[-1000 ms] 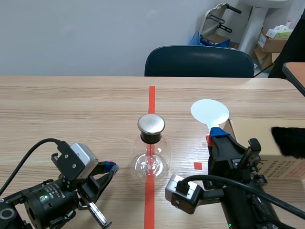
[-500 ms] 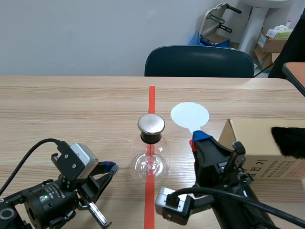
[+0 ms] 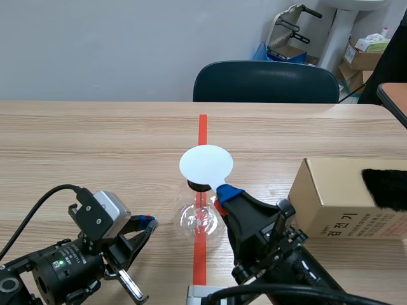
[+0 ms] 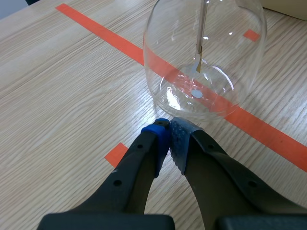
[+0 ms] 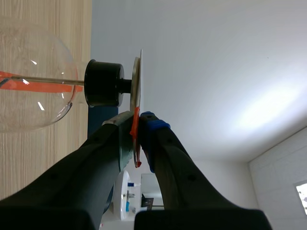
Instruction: Do the electroscope experiment
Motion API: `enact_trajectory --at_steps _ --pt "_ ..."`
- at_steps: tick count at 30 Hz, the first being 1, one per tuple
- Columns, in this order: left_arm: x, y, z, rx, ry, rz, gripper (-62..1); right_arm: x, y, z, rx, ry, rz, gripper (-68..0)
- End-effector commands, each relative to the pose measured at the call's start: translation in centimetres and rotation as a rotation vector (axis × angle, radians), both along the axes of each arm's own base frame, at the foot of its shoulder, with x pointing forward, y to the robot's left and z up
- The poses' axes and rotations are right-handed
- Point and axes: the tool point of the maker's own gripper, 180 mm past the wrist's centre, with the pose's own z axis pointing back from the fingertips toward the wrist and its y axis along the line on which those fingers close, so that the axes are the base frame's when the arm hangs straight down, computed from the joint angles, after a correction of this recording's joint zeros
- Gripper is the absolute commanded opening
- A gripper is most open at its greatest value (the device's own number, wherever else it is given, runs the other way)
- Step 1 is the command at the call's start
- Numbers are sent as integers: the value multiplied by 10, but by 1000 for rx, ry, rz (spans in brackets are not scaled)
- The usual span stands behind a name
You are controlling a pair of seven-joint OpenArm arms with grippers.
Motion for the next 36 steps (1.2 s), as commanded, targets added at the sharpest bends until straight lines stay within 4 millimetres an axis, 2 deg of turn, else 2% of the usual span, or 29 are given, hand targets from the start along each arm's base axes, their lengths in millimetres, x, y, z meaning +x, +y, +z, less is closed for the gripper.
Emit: enact_trajectory --at_steps 1,23,29,36 --pt "6 -5 11 -29 -30 2 -575 3 0 21 39 -82 8 -660" --pt "6 -5 11 -29 -30 2 -575 3 0 20 39 -82 10 -660" --pt "6 -5 11 -29 -30 2 -575 10 -9 22 48 -82 -55 -660" --pt "6 -5 11 -29 -30 2 -575 25 -35 24 72 -84 -219 -660"
